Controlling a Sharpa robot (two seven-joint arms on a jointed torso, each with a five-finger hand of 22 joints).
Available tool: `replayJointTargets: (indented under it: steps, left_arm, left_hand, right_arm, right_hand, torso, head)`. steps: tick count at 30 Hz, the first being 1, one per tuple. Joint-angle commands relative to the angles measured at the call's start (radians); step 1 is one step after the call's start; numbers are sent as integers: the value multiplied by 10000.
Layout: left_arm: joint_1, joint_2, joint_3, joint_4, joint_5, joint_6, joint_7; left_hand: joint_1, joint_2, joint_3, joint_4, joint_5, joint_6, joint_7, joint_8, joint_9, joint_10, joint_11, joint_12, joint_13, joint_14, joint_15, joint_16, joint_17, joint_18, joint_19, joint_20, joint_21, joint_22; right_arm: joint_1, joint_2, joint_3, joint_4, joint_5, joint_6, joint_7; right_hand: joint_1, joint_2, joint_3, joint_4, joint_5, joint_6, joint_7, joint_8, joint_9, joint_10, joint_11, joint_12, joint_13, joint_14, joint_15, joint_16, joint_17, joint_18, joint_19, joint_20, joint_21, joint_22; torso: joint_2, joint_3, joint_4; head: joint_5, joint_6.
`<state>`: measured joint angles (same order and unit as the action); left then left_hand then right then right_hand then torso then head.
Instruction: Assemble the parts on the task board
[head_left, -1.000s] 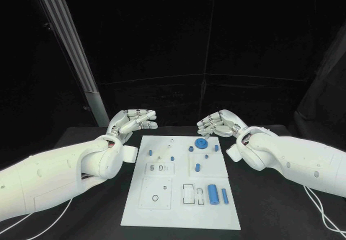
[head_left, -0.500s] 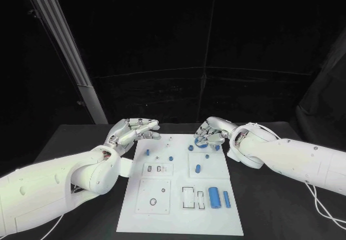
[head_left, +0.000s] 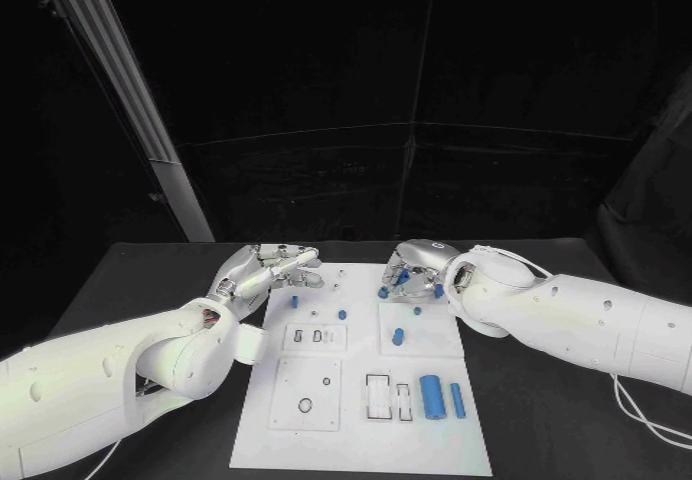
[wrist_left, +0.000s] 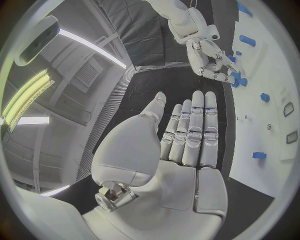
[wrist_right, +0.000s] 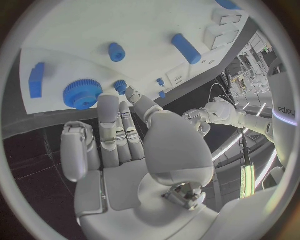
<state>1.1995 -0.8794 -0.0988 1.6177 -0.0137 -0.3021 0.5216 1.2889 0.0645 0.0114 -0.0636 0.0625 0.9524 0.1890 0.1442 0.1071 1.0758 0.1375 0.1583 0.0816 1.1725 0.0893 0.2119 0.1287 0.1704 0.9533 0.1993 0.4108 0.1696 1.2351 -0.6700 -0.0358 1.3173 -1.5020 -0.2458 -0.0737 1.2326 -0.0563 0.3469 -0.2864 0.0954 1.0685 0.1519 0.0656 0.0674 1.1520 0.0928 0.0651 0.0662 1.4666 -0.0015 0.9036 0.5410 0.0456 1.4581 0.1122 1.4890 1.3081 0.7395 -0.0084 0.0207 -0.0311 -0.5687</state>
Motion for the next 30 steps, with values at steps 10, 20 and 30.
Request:
replayJointTargets:
  steps: [10, 20, 30]
  left_arm:
    - [10, 3, 10, -32, -74, 292, -107]
    - [11, -11, 9, -47, -74, 352, -188]
    - [13, -31, 9, -59, -74, 398, -250]
  left_hand:
    - [88, 1, -30, -63, 47, 84, 22, -80, 7, 45, 9, -79, -22, 53, -3, -27, 13, 128, 53, -18, 37, 6]
    - [88, -2, -38, -75, 42, 81, 27, -95, 4, 41, 13, -100, -28, 51, -1, -42, 16, 125, 53, -19, 35, 1]
    - [93, 1, -38, -84, 38, 79, 27, -104, 3, 40, 15, -111, -31, 51, -1, -50, 18, 124, 53, -20, 34, -1]
  right_arm:
    - [48, 226, 12, -60, -664, 410, -349]
    - [80, 359, 14, -151, -783, 464, -417]
    - [106, 421, 14, -219, -806, 824, -503]
  right_hand:
    - [-91, -21, 96, 12, 10, -185, 30, -33, -18, -81, 27, -48, 14, 72, 101, 527, 438, -87, 122, 47, 135, 897]
    - [-104, 22, 122, 28, 18, -220, 41, -34, -20, -105, 37, -47, 14, 28, 114, 594, 439, -84, 108, 59, 137, 889]
    - [-59, 206, 304, 23, 61, -212, 20, -16, -11, 83, 5, -14, 36, -55, 100, 808, 547, -93, 127, 62, 174, 955]
  torso:
    - [132, -17, 37]
    - [195, -20, 28]
    - [229, -25, 33]
  head:
    - [19, -34]
    - [31, -60]
    - [26, -109]
